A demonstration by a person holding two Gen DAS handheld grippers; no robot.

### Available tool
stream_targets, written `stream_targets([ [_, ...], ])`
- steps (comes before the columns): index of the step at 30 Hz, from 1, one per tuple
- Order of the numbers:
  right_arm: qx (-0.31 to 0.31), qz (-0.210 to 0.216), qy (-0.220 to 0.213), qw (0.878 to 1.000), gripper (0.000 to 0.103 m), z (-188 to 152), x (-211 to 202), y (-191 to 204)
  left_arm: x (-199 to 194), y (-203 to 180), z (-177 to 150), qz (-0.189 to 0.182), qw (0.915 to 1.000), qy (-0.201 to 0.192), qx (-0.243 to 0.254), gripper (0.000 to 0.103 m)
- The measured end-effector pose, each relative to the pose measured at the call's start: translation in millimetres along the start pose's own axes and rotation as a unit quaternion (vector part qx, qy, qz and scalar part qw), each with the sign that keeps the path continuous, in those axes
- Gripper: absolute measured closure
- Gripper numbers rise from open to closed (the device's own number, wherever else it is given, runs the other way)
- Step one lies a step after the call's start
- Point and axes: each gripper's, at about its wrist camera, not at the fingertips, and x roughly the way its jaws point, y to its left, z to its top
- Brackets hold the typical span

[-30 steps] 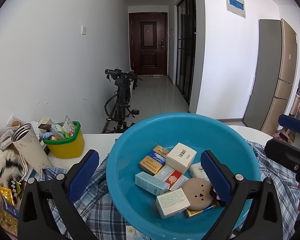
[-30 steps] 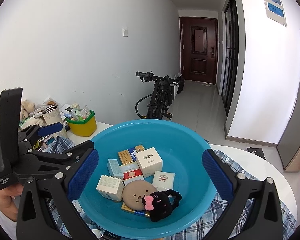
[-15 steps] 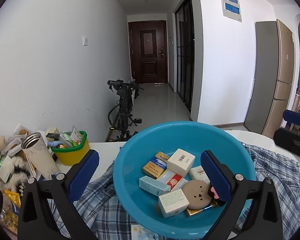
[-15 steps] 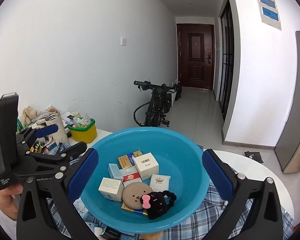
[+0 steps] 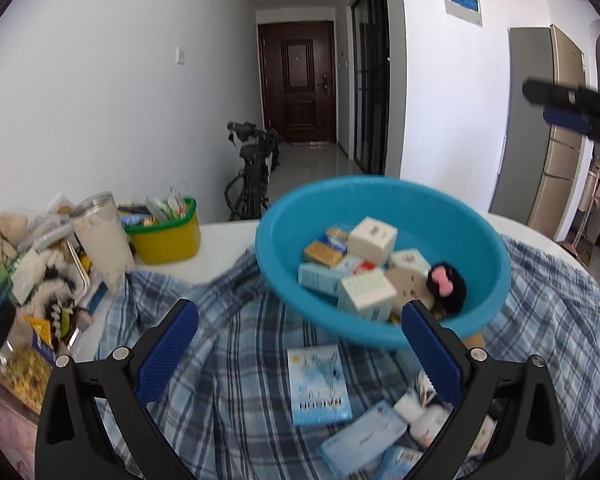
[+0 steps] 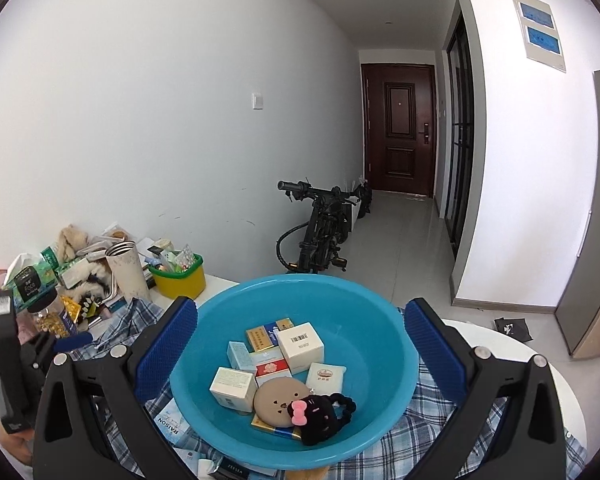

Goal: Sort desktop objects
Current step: 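Withdraw both open tools up and away from the basin, then grasp the blue RAISON box on the cloth with the left tool, then hold the RAISON box with the left tool while the right tool moves toward the table items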

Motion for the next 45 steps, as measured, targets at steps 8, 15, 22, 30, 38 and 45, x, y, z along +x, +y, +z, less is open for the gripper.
stream_targets([
  [8, -0.001, 0.007, -0.004, 1.000, 0.000, 0.5, -5.9, 0.0, 47.1, -13.1, -37.0, -0.017, 0.9975, 0.068, -0.010, 0.000],
  [15, 0.020, 0.009, -0.011, 1.000, 0.000, 1.6, -8.1, -12.4, 93.5, -10.1, -67.2, 0.006, 0.9933, 0.114, -0.021, 0.000],
  [22, 0.021, 0.013, 0.002, 1.000, 0.000, -0.8, 1.1, -14.7, 118.3, -0.2, -79.1, -0.012, 0.9884, 0.144, -0.047, 0.000],
  [30, 0.030, 0.012, 0.001, 0.999, 0.000, -1.9, 6.6, -13.6, 128.6, -2.7, -86.1, -0.008, 0.9859, 0.162, -0.042, 0.016],
  [38, 0.018, 0.007, 0.012, 1.000, 0.000, -4.4, 14.8, -5.5, 119.5, -8.8, -84.8, -0.006, 0.9898, 0.141, -0.018, 0.042],
  [45, 0.007, 0.009, 0.019, 1.000, 0.000, -6.7, 20.1, 3.4, 110.0, -2.2, -80.8, -0.021, 0.9913, 0.125, -0.035, 0.043],
])
